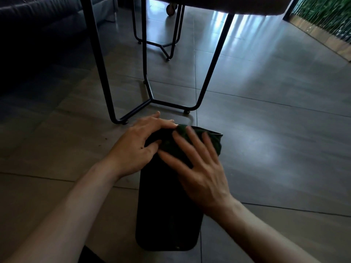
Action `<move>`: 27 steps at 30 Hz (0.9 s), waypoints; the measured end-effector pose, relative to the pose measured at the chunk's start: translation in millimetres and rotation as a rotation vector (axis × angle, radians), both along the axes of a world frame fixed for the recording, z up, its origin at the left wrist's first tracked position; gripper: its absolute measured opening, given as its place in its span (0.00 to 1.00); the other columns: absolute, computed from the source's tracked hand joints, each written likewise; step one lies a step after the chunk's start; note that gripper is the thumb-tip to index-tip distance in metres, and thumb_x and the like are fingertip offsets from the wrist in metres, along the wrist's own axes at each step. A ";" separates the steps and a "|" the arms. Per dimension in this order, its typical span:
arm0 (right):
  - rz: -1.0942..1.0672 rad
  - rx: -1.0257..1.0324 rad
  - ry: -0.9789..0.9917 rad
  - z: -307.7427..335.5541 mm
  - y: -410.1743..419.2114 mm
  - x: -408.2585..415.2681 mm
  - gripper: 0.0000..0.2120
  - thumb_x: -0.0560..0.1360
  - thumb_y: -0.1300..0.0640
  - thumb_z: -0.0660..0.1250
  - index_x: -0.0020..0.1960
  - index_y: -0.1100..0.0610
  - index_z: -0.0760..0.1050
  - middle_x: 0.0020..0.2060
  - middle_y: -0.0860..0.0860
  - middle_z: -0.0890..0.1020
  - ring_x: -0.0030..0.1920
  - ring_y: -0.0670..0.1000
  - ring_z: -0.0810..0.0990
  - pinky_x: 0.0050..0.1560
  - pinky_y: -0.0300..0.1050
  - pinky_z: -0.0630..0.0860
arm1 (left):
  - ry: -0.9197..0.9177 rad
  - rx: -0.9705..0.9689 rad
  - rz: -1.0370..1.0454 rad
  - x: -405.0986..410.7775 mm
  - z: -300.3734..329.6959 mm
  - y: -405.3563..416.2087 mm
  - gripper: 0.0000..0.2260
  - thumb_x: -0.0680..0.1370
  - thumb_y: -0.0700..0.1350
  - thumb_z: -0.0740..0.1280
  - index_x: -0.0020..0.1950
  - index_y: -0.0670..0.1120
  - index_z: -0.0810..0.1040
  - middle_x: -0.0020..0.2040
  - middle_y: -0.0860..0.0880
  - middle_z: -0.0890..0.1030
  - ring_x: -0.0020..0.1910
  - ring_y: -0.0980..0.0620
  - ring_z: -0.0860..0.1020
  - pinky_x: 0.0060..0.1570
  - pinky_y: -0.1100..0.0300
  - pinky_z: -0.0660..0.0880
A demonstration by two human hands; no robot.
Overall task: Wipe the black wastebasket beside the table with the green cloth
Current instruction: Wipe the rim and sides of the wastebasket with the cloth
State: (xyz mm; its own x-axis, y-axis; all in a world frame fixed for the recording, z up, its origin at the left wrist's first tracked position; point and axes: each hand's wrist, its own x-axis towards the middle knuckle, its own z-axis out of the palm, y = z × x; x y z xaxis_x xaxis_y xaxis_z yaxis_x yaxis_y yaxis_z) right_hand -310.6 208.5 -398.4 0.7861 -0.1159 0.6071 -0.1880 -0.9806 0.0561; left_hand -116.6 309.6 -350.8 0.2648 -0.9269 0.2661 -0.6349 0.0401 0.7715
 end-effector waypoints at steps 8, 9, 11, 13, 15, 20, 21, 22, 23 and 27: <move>0.254 -0.355 0.341 -87.4 40.4 -62.9 0.23 0.84 0.50 0.64 0.77 0.43 0.66 0.80 0.55 0.63 0.82 0.68 0.54 0.79 0.69 0.54 | 0.025 0.028 0.020 4.0 0.6 5.6 0.24 0.79 0.38 0.68 0.65 0.66 0.75 0.69 0.65 0.74 0.77 0.64 0.59 0.76 0.45 0.61; 0.287 -0.465 0.403 -93.4 40.5 -72.8 0.23 0.84 0.50 0.64 0.77 0.42 0.65 0.80 0.54 0.63 0.82 0.67 0.53 0.80 0.69 0.51 | 0.029 0.033 0.019 3.1 1.1 6.3 0.24 0.79 0.39 0.68 0.65 0.66 0.75 0.69 0.65 0.74 0.77 0.65 0.58 0.76 0.45 0.61; 0.330 -0.517 0.420 -87.5 30.9 -77.6 0.19 0.85 0.52 0.63 0.74 0.42 0.68 0.78 0.52 0.67 0.82 0.66 0.55 0.81 0.68 0.48 | 0.035 0.031 0.024 1.2 1.8 7.0 0.24 0.79 0.38 0.68 0.65 0.65 0.75 0.69 0.65 0.74 0.77 0.65 0.58 0.76 0.46 0.60; 0.303 -0.383 0.336 -58.9 15.1 -62.6 0.16 0.85 0.54 0.62 0.71 0.43 0.73 0.76 0.54 0.71 0.81 0.65 0.59 0.81 0.69 0.51 | 0.042 0.024 0.041 2.0 2.4 6.9 0.23 0.79 0.37 0.68 0.65 0.64 0.75 0.69 0.65 0.75 0.78 0.65 0.58 0.77 0.46 0.60; 0.183 -0.205 0.204 -22.5 -2.0 -37.9 0.17 0.85 0.53 0.63 0.73 0.45 0.73 0.77 0.57 0.70 0.81 0.65 0.59 0.80 0.69 0.54 | 0.049 0.025 0.035 2.9 3.5 6.5 0.23 0.78 0.36 0.68 0.65 0.63 0.76 0.69 0.64 0.76 0.78 0.64 0.58 0.77 0.46 0.60; -0.035 -0.011 -0.023 -4.9 3.9 -5.9 0.19 0.82 0.47 0.69 0.73 0.46 0.75 0.78 0.59 0.69 0.80 0.67 0.60 0.77 0.71 0.59 | 0.041 0.020 0.028 1.4 5.0 5.8 0.24 0.78 0.35 0.68 0.64 0.63 0.77 0.69 0.64 0.75 0.78 0.64 0.58 0.77 0.46 0.61; 0.010 -0.025 -0.001 -20.6 16.6 -13.2 0.18 0.82 0.48 0.69 0.71 0.46 0.76 0.77 0.59 0.70 0.80 0.67 0.60 0.77 0.71 0.59 | 0.050 0.021 0.033 2.0 5.0 5.8 0.24 0.78 0.35 0.68 0.64 0.63 0.77 0.69 0.64 0.76 0.77 0.65 0.59 0.77 0.46 0.61; 0.086 -0.071 0.067 -40.2 31.3 -24.0 0.16 0.82 0.49 0.69 0.70 0.46 0.76 0.77 0.59 0.71 0.80 0.68 0.60 0.78 0.70 0.60 | 0.059 0.022 0.039 2.6 4.9 5.8 0.24 0.78 0.35 0.68 0.63 0.63 0.77 0.69 0.64 0.76 0.77 0.65 0.59 0.77 0.46 0.61; 0.166 -0.161 0.189 -60.4 45.7 -36.5 0.16 0.82 0.50 0.68 0.70 0.44 0.75 0.77 0.57 0.70 0.81 0.68 0.58 0.78 0.68 0.60 | 0.064 0.025 0.046 3.4 4.9 7.6 0.23 0.78 0.35 0.68 0.63 0.63 0.77 0.68 0.64 0.76 0.77 0.65 0.59 0.76 0.46 0.61; 0.224 -0.528 0.594 -87.4 56.9 -73.2 0.33 0.76 0.43 0.73 0.76 0.45 0.64 0.77 0.52 0.65 0.80 0.60 0.60 0.78 0.62 0.58 | 0.061 0.028 0.039 1.0 4.7 9.2 0.23 0.78 0.36 0.69 0.63 0.63 0.78 0.67 0.65 0.77 0.77 0.66 0.59 0.76 0.48 0.61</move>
